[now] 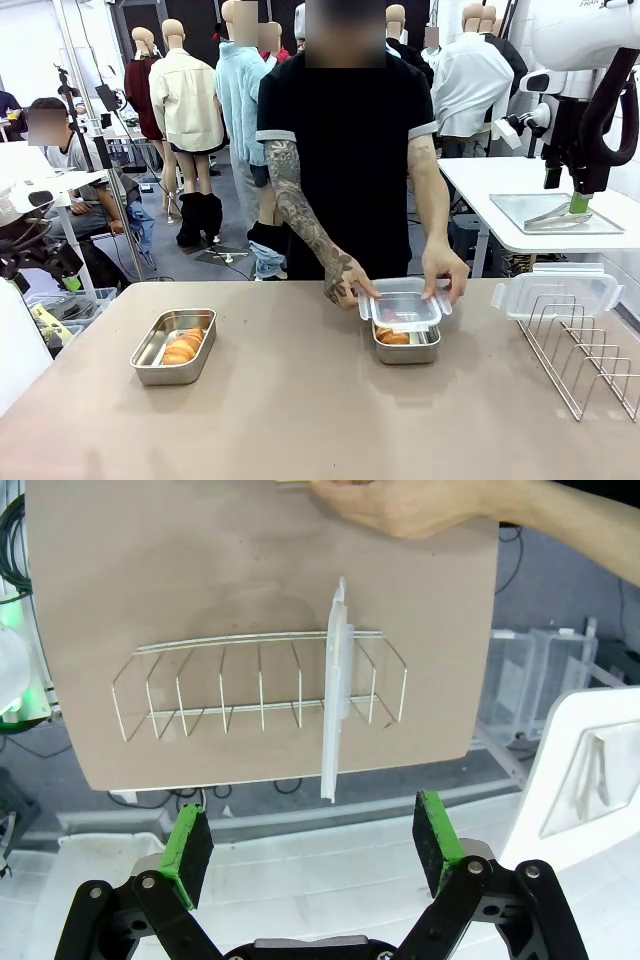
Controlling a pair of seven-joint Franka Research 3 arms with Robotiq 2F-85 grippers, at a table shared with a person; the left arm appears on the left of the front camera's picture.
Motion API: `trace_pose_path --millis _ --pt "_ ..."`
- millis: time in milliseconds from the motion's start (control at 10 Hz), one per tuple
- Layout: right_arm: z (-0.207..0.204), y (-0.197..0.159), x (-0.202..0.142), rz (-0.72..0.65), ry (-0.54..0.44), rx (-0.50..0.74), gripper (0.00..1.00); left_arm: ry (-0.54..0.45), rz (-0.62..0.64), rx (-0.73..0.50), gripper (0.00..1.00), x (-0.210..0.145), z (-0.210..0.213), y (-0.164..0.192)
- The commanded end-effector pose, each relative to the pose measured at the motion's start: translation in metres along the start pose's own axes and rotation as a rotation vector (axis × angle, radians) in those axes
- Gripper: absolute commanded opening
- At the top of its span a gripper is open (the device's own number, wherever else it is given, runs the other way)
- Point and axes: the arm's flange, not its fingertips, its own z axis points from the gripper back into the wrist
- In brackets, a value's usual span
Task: Place the bread in airtight containers.
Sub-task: Pick up one Airtight Container lid and hand it to the human.
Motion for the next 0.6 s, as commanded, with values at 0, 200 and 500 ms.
trace_pose_path --millis 0,200,500 --pt "0.0019 -0.0014 -0.0007 0.004 0.014 0.001 1.0 0.002 -0.015 -0.005 1.0 -0.0014 0.0014 0.0013" --pt "0.0019 -0.0014 -0.0007 0.004 0.014 0.001 1.0 0.002 -0.015 -0.005 1.0 -0.0014 0.0014 0.0013" --pt "0.0019 -0.0014 -0.0007 0.004 0.014 0.001 1.0 0.002 -0.015 -0.005 1.0 -0.0014 0.0014 0.0013"
